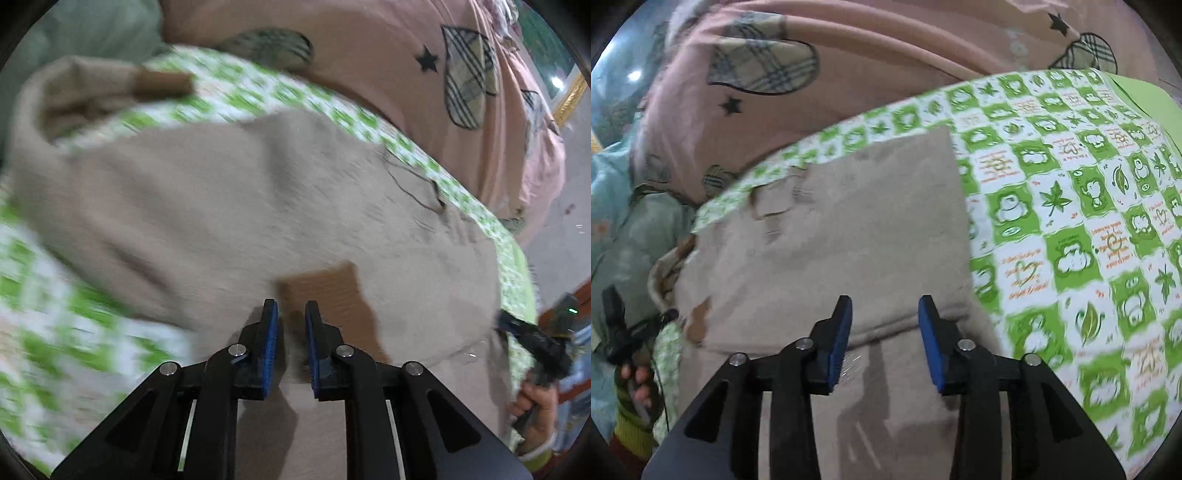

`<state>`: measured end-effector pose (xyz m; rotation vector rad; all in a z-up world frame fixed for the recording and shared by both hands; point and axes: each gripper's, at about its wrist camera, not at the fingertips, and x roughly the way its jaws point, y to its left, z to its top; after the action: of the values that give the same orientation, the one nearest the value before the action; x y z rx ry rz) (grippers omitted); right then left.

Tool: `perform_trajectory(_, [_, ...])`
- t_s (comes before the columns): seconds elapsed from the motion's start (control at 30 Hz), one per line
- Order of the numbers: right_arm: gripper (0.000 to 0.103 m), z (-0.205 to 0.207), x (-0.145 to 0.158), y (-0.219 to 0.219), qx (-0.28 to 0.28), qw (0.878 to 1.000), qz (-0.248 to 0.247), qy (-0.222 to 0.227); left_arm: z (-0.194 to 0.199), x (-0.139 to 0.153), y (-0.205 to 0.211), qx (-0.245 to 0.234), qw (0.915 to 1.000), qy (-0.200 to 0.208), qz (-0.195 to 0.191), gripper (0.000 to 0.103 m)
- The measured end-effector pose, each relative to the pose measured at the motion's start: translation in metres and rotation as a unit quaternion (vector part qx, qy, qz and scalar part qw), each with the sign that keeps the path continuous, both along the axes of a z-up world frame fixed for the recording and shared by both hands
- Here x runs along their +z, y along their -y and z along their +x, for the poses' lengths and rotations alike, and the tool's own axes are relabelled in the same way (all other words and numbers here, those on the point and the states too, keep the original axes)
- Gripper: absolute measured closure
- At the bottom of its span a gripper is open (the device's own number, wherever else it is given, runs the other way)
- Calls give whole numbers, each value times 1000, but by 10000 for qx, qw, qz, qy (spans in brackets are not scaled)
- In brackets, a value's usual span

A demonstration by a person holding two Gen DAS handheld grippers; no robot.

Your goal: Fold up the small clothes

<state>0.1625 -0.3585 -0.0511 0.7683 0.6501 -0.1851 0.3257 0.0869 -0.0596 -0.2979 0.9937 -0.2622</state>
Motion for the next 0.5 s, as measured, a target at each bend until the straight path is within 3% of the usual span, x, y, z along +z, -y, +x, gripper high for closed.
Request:
perform_trajectory(0.13, [55,-6,3,-26,109,9999,82,15,4,37,-32,475,9962,419,596,81])
perform_trajectory(0.27, [53,3,-1,-43,274,9993,264,-39,26,72,-59,928,9846,742,1286,49])
perform_trajectory(0.3, [53,3,-1,-47,312,9991,282,-44,32,77,-62,959,9822,775,1415,48])
perform_trajectory(0.4, [53,6,-1,-53,382,9987,322,-75,68,86,-63,837,9709,805,2096,41])
perform_trajectory(0.5, [53,8,2,-55,395,9988,253,-120,107,78,-52,518,9477,785,3051,37])
